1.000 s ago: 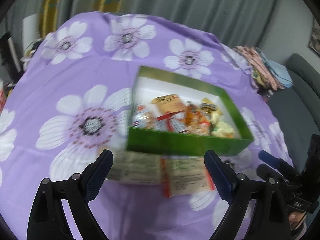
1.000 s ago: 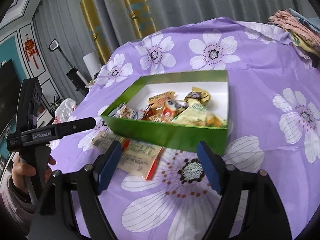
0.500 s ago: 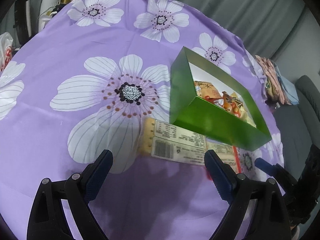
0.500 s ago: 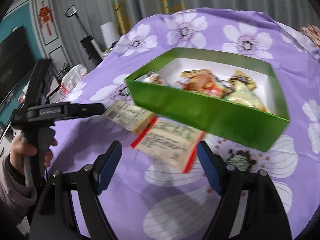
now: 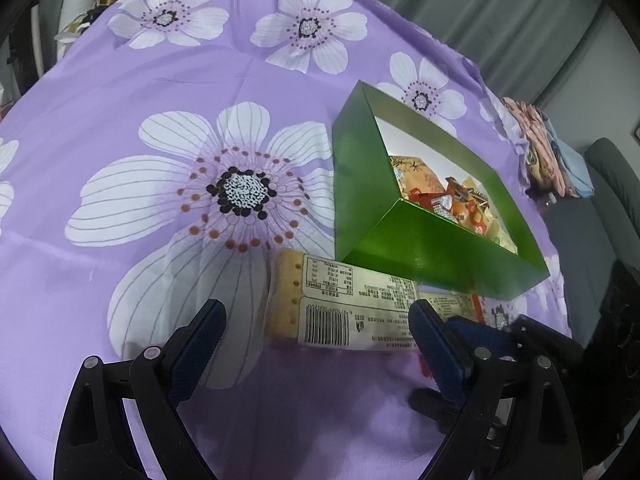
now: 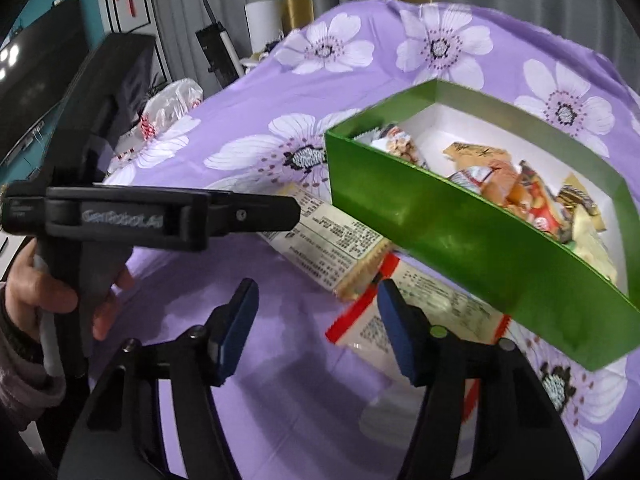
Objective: Organize snacks
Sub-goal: 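Move the left gripper to the cream biscuit pack and grasp it, then carry the biscuit pack into the green box and open the left gripper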
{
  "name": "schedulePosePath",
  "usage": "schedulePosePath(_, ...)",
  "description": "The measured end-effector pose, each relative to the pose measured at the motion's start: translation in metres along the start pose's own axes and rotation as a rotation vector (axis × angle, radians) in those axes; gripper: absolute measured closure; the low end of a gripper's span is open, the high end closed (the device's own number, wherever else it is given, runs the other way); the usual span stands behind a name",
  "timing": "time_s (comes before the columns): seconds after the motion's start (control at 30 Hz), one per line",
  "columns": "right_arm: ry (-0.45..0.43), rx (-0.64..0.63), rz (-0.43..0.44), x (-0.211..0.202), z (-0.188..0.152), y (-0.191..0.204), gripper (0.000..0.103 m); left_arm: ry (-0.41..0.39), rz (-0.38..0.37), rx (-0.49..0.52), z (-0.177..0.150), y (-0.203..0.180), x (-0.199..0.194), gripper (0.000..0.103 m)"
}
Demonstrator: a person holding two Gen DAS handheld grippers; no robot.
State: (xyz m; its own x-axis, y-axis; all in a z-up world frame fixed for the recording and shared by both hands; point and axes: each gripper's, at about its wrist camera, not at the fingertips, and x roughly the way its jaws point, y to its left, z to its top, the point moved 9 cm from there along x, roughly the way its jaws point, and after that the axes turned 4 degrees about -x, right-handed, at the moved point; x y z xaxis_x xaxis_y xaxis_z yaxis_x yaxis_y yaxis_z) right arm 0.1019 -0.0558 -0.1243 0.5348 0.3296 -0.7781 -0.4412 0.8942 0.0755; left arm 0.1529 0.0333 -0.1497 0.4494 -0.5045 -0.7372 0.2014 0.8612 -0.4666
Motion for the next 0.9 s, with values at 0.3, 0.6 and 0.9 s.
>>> schedulePosePath(0.3,0.042,0.002,-0.006,0.024,0.008,-0.006,0.048,0.016,-0.028,-0.008,0.003,0.000,0.008,0.023)
schedulePosePath(0.6,0.037,-0.012,0.002,0.030,0.011,-0.002,0.057,0.026,0.002,0.050,-0.006,-0.006,0.010,0.031)
schedulePosePath(0.9,-0.023,0.004,0.007,0.008,0.012,0.008,0.063,-0.005,0.002,0.056,-0.013,-0.014,-0.013,0.031)
